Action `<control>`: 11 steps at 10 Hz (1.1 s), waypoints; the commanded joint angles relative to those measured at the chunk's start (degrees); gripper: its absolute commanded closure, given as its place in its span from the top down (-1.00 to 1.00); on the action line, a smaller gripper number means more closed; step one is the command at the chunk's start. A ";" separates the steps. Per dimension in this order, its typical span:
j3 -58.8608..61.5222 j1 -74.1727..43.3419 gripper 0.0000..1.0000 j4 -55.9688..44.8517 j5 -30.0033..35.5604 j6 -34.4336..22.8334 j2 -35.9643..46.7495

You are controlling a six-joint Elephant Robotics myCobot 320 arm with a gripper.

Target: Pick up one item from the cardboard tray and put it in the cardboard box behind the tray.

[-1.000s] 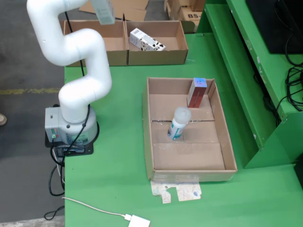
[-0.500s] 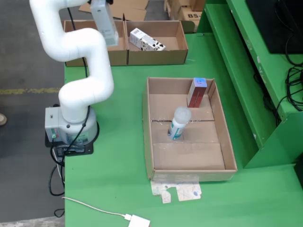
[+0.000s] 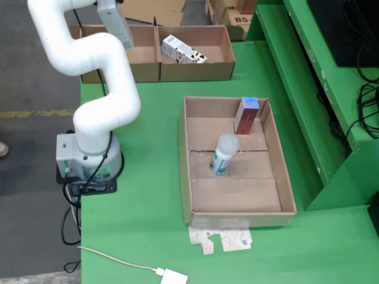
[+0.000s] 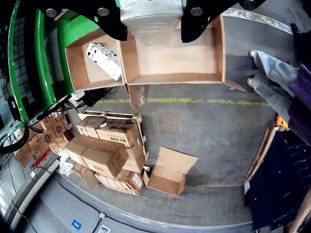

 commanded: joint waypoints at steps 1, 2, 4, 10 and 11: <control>1.23 2.62 -1.00 4.82 -1.47 -0.13 -0.56; 1.23 2.03 -1.00 7.08 -1.50 -0.70 -2.02; 1.23 -0.45 -1.00 9.40 -0.69 -0.91 -4.92; 1.23 -7.31 -1.00 6.27 5.49 1.04 -13.75; 1.23 -7.31 -1.00 6.27 5.49 1.04 -13.75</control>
